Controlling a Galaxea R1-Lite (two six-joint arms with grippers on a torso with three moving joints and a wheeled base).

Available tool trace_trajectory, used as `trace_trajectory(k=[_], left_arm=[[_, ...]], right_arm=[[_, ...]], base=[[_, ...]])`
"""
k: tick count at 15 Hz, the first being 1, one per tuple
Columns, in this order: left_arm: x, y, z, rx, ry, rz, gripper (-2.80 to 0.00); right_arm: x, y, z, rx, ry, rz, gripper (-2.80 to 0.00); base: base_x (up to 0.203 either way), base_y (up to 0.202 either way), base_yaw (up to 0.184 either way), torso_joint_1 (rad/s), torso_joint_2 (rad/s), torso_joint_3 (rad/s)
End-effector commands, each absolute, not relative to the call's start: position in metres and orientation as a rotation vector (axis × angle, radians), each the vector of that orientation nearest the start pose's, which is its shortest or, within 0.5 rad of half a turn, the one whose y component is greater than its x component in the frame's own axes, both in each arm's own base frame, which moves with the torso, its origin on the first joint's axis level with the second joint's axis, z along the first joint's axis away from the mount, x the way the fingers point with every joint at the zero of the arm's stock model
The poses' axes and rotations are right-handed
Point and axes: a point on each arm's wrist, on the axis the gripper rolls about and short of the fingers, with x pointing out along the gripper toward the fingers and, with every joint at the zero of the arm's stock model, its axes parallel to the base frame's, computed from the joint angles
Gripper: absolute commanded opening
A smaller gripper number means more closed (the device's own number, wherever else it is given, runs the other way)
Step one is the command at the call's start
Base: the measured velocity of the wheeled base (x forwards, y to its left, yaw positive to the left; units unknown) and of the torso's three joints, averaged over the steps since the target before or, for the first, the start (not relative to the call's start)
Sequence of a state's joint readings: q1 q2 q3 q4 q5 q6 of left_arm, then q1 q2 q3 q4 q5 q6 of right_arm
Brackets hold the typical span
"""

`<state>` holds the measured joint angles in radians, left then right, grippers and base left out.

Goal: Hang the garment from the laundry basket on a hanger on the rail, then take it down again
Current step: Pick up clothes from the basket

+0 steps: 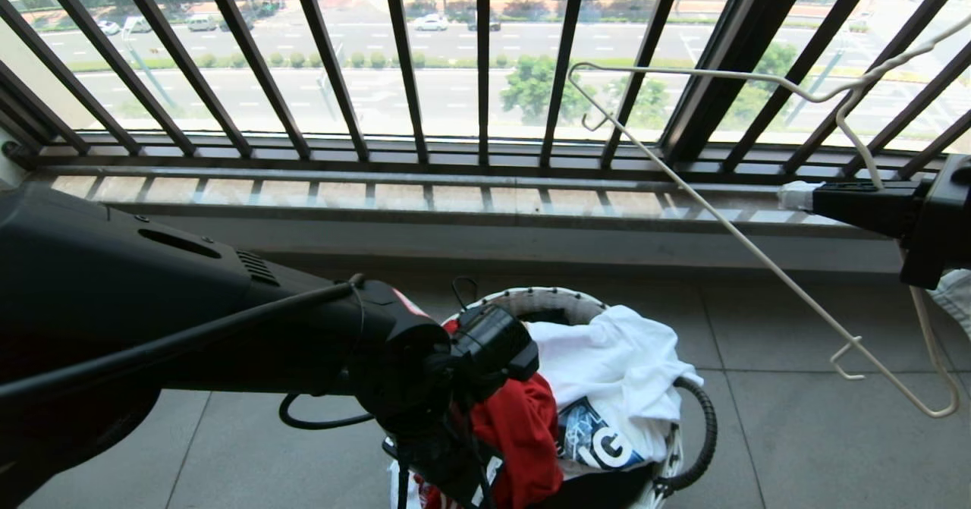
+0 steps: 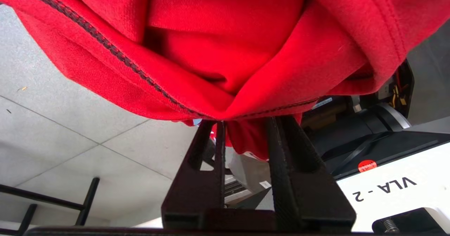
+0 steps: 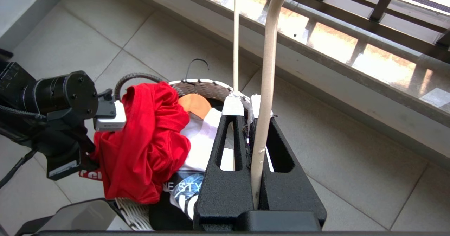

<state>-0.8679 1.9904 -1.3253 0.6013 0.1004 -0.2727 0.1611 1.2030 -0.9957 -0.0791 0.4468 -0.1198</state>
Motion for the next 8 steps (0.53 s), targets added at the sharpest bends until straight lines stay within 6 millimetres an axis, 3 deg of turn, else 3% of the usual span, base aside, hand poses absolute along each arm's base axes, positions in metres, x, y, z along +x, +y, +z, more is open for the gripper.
trace_trajectory(k=[1,8], left_arm=[[0.215,-0.251,0.139,0.358,1.189,-0.5,0.0],[0.187,-0.226,0.187,0.349,1.112,-0.544,0.0]], right_arm=[[0.174,0.038,0.305,-0.099,0.091,0.617,-2.8],[0.174,0.038,0.306,-0.097,0.088,0.613,-2.8]], base=[[0.0,0.0,0.0,0.0,0.0,0.0],[0.0,0.0,0.0,0.0,0.0,0.0]])
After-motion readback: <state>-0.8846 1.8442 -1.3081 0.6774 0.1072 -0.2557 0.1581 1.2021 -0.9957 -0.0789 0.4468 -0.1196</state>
